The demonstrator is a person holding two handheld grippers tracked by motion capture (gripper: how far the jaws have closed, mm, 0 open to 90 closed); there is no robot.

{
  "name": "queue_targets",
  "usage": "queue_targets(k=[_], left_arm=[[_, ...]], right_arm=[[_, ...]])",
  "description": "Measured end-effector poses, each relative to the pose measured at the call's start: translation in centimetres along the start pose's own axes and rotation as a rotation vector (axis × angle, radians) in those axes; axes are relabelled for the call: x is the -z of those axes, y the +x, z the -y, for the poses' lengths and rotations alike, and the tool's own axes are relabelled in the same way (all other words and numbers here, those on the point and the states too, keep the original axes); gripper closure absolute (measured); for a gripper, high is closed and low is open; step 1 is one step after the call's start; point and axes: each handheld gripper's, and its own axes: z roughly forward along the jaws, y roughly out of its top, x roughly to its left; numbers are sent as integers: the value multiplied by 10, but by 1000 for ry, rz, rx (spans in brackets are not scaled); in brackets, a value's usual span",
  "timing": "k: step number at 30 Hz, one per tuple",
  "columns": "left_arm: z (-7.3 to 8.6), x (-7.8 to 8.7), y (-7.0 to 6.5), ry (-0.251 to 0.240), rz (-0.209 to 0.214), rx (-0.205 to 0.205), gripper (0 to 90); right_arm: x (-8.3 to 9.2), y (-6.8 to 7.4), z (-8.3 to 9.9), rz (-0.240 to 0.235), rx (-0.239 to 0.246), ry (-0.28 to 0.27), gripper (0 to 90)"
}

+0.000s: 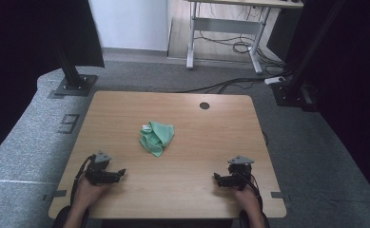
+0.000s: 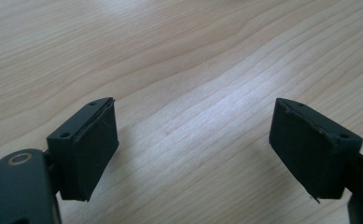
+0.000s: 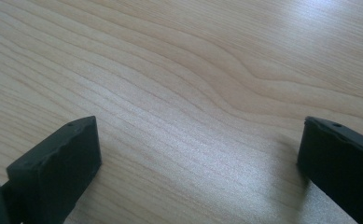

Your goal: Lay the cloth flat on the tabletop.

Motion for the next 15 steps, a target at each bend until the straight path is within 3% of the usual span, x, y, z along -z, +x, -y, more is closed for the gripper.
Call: queue_targets(k=[15], left_arm=[[-31,-7,-24,-37,71,-74,287]], right_arm=[[0,0,0,0,0,0,0]])
